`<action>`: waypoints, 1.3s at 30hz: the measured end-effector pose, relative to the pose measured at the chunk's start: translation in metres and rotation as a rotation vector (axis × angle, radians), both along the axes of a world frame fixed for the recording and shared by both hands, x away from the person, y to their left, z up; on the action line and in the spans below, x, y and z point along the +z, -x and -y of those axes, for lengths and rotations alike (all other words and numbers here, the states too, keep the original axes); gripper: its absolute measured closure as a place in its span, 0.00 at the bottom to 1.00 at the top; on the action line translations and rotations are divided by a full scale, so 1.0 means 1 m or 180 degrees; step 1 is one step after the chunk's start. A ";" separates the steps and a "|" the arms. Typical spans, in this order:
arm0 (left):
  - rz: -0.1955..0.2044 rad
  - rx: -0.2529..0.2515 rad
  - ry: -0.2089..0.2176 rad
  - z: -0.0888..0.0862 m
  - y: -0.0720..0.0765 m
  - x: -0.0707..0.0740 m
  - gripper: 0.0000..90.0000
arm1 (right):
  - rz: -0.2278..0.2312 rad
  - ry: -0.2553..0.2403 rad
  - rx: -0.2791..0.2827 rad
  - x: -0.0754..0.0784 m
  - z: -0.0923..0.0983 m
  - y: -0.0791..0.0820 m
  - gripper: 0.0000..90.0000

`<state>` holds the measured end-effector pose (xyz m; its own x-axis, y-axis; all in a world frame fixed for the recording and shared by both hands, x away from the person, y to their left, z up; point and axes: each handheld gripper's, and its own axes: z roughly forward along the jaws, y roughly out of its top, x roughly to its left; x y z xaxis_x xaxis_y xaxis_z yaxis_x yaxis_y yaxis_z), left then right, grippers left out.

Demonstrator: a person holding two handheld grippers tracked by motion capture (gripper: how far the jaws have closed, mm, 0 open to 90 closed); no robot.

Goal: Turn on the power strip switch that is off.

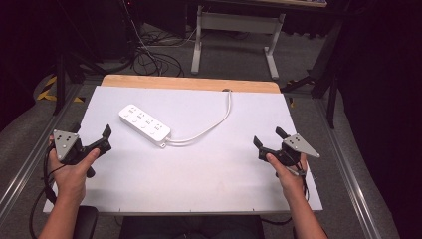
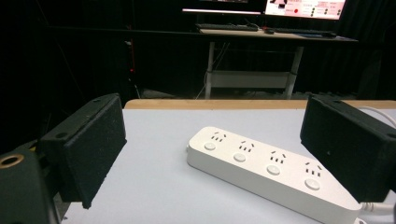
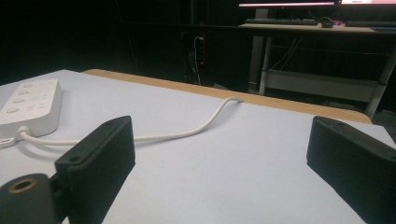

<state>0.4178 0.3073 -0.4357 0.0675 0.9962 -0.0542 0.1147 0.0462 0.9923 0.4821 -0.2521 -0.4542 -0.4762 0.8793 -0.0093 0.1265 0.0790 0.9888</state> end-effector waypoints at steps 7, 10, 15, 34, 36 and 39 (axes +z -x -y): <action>-0.0002 0.0038 -0.0001 0.000 0.000 0.000 0.15 | 0.0009 -0.0005 -0.0021 0.001 0.001 0.001 0.09; -0.0012 0.0053 -0.0009 0.000 0.000 0.000 0.23 | 0.0015 -0.0004 -0.0020 0.001 0.001 0.001 0.09; -0.0019 0.0076 -0.0023 -0.001 0.000 0.000 0.39 | 0.0007 0.0003 -0.0017 0.000 0.001 0.001 0.09; -0.0088 -0.0031 -0.0183 -0.002 -0.001 0.000 0.89 | 0.0020 -0.0018 -0.0021 0.001 0.001 0.001 0.10; -0.0086 -0.0041 -0.0205 -0.002 -0.001 0.000 0.92 | 0.0022 -0.0017 -0.0019 0.001 0.000 0.001 0.10; -0.0084 -0.0043 -0.0214 -0.002 -0.003 0.000 0.96 | 0.0032 -0.0014 -0.0026 0.001 0.000 0.001 0.10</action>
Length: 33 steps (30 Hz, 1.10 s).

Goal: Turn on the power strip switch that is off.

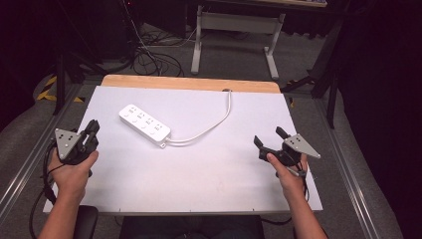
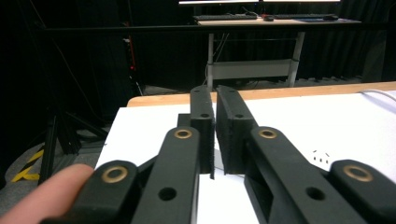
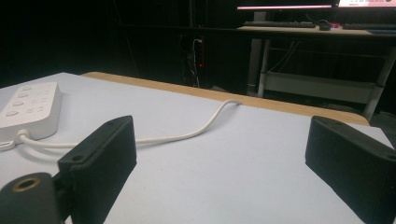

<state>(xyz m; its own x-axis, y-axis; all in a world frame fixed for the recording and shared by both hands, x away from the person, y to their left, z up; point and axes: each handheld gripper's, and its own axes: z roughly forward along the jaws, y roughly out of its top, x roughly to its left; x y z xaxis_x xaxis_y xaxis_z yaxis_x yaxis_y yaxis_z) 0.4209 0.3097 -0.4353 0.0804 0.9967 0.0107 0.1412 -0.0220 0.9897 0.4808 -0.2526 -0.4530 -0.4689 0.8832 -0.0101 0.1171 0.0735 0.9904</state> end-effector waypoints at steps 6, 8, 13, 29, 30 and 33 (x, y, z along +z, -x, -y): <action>-0.0141 -0.0065 -0.0020 -0.002 -0.011 0.000 1.00 | -0.0005 0.0019 0.0004 0.000 -0.001 -0.001 0.11; -0.0169 -0.0100 -0.0065 -0.002 -0.015 0.001 1.00 | 0.0003 0.0021 0.0014 0.000 -0.002 0.000 0.11; -0.0185 -0.0129 -0.0095 0.000 -0.022 0.002 1.00 | -0.0003 0.0021 0.0006 0.000 -0.001 0.000 0.11; -0.0405 -0.0340 -0.0439 0.025 -0.061 0.004 1.00 | -0.0004 -0.0009 -0.0030 0.001 0.001 0.000 0.11; -0.0405 -0.0340 -0.0439 0.025 -0.061 0.004 1.00 | -0.0004 -0.0009 -0.0030 0.001 0.001 0.000 0.11; -0.0599 -0.0394 -0.0495 0.032 -0.074 0.003 1.00 | -0.0003 -0.0004 -0.0029 0.001 0.001 0.000 0.11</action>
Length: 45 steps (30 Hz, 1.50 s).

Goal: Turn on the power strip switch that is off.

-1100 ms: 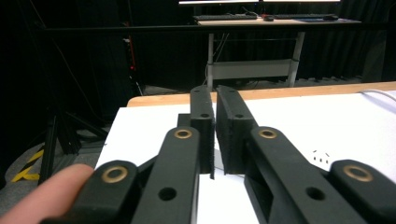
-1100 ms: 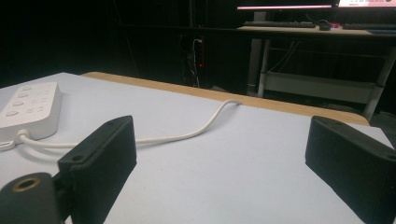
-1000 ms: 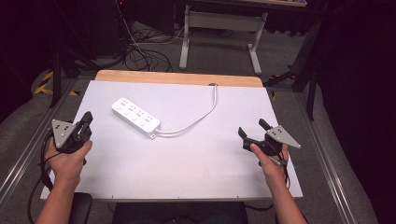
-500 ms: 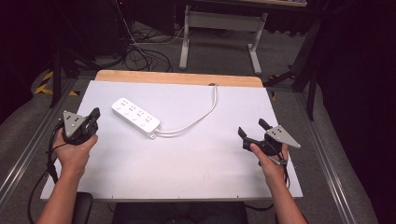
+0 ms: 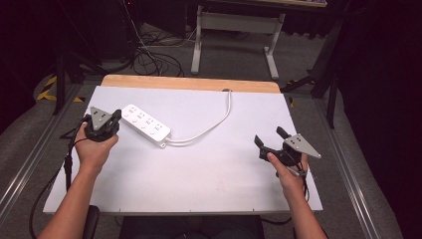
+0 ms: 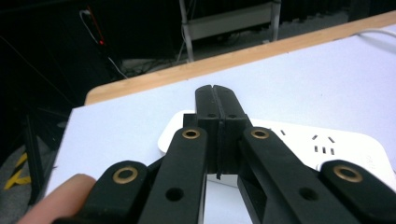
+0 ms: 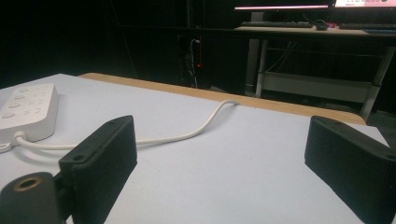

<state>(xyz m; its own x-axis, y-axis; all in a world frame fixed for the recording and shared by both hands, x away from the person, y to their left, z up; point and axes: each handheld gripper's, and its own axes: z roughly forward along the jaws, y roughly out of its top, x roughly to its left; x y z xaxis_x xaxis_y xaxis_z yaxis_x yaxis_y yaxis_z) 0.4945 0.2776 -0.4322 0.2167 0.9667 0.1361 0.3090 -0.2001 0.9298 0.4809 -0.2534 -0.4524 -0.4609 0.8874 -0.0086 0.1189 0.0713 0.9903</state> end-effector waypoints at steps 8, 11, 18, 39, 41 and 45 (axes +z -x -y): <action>-0.0387 -0.0095 -0.0068 0.008 -0.025 -0.006 1.00 | -0.0004 -0.0009 0.0000 0.000 0.000 0.000 0.11; -0.0500 -0.0129 -0.0093 0.011 -0.034 -0.009 1.00 | -0.0003 -0.0013 0.0003 0.000 0.000 0.000 0.11; -0.0781 -0.0138 -0.0206 0.018 -0.051 -0.015 1.00 | -0.0006 -0.0001 0.0005 0.000 0.000 0.000 0.11; -0.1215 -0.0118 -0.0152 0.012 -0.072 -0.027 1.00 | -0.0016 -0.0008 0.0008 0.000 0.000 0.000 0.11; -0.1206 -0.0136 -0.0161 0.012 -0.072 -0.028 1.00 | -0.0035 -0.0013 0.0005 -0.001 0.000 0.000 0.11; -0.1194 -0.0121 -0.0225 0.015 -0.071 -0.028 1.00 | -0.0012 -0.0006 0.0009 0.000 0.000 0.000 0.12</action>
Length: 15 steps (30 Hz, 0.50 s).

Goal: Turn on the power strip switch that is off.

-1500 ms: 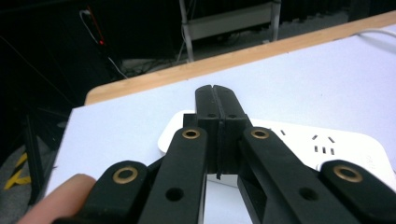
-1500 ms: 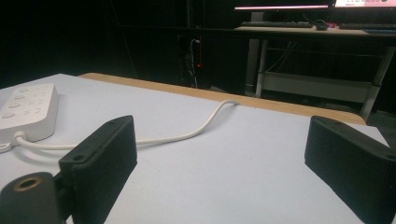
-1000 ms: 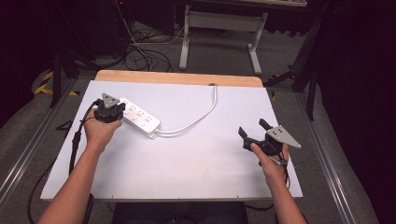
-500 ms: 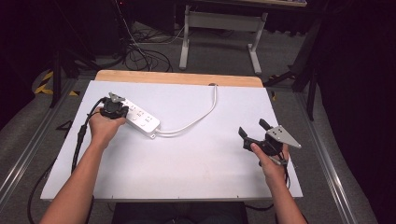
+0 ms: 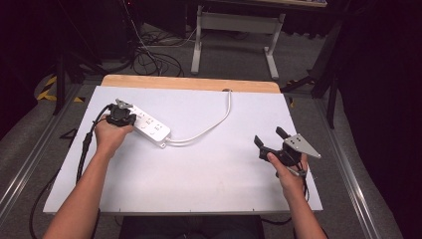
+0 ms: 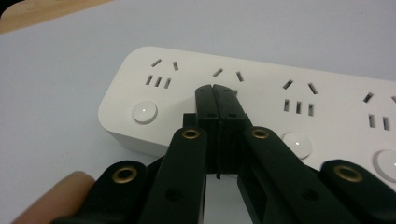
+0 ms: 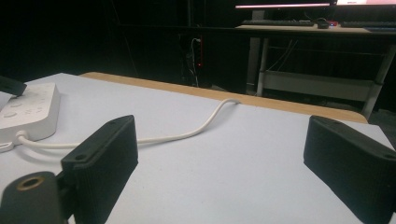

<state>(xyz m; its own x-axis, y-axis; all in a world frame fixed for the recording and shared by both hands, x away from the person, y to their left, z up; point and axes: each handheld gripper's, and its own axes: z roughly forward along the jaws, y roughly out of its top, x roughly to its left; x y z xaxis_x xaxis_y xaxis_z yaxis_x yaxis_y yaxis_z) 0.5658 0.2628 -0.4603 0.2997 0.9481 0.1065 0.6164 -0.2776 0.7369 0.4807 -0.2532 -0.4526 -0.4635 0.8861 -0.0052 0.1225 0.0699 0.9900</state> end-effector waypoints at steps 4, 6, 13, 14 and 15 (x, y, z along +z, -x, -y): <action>-0.0032 -0.0009 0.0008 0.002 0.001 0.000 1.00 | 0.0003 -0.0012 -0.0026 0.000 0.001 0.001 0.12; -0.0023 -0.0008 -0.0006 0.003 0.001 0.000 1.00 | 0.0006 -0.0011 -0.0035 0.001 0.001 0.001 0.12; -0.0021 0.0023 -0.0005 0.003 0.000 -0.002 1.00 | 0.0023 -0.0021 -0.0026 0.001 0.001 0.002 0.12; -0.0023 0.0026 -0.0009 0.003 0.000 -0.002 1.00 | 0.0020 -0.0018 -0.0029 0.001 0.002 0.002 0.12; -0.0023 0.0026 -0.0009 0.003 0.000 -0.002 1.00 | 0.0020 -0.0018 -0.0029 0.001 0.002 0.002 0.12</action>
